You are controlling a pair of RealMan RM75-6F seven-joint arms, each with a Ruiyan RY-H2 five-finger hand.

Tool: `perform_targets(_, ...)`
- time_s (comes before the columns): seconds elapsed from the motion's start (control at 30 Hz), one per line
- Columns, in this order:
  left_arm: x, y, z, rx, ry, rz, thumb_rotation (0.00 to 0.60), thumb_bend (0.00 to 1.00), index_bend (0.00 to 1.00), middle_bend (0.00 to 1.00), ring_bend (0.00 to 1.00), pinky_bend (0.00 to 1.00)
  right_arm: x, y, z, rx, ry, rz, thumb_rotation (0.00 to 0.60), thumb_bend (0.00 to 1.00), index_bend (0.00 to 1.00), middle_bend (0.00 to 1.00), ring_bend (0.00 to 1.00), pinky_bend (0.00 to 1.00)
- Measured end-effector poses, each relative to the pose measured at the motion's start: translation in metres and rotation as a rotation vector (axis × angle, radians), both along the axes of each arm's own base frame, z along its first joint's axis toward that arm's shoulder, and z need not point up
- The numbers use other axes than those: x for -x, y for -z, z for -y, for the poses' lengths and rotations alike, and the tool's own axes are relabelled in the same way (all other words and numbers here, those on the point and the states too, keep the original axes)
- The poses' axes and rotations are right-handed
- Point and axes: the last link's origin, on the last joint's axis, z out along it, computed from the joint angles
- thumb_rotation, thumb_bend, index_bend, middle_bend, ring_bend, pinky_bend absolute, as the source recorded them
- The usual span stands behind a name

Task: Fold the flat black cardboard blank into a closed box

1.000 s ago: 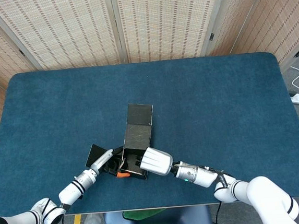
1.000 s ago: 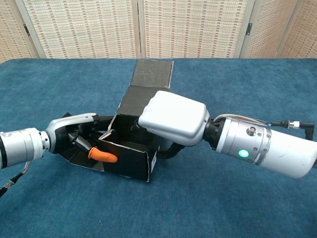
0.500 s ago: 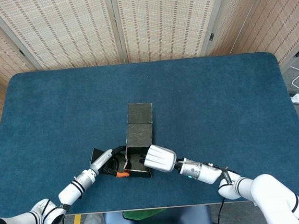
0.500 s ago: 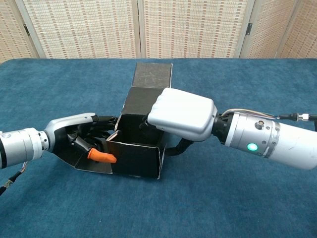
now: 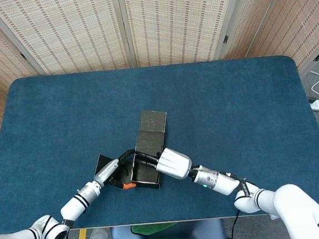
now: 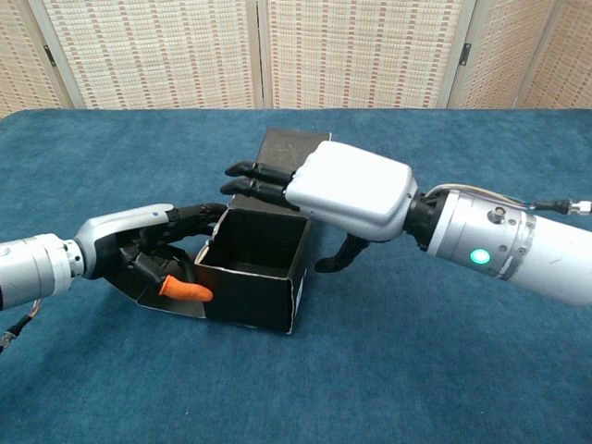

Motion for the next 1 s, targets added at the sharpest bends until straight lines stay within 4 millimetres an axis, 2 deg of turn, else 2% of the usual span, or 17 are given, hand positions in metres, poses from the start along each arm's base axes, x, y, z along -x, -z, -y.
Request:
perform_targets(0.23, 0.002, -0.023, 0.008, -0.083, 0.041, -0.004, 0.6, 0.23, 0.0, 0.0, 0.0, 0.15, 0.024, -0.028, -0.017, -0.054, 0.22, 0.164, 0.6, 0.0, 0.0, 0.01, 0.66, 1.0)
perform_targets(0.43, 0.0, -0.042, 0.018, -0.143, 0.077, -0.009, 0.6, 0.23, 0.0, 0.0, 0.0, 0.13, 0.048, -0.036, -0.048, -0.229, 0.572, 0.374, 0.6, 0.0, 0.0, 0.01, 0.65, 1.0)
perform_targets(0.57, -0.003, -0.052, 0.024, -0.177, 0.091, 0.001, 0.6, 0.23, 0.0, 0.0, 0.0, 0.11, 0.065, -0.028, -0.065, -0.391, 0.836, 0.509, 0.6, 0.0, 0.0, 0.0, 0.63, 1.0)
perform_targets(0.7, -0.006, -0.062, 0.027, -0.194, 0.094, 0.009, 0.6, 0.23, 0.0, 0.0, 0.0, 0.11, 0.068, -0.012, -0.077, -0.524, 1.013, 0.585, 0.6, 0.0, 0.0, 0.0, 0.62, 1.0)
perform_targets(1.0, -0.002, -0.071, 0.031, -0.197, 0.07, 0.028, 0.6, 0.23, 0.0, 0.0, 0.0, 0.11, 0.04, 0.025, -0.083, -0.649, 1.158, 0.774, 0.6, 0.0, 0.0, 0.0, 0.6, 1.0)
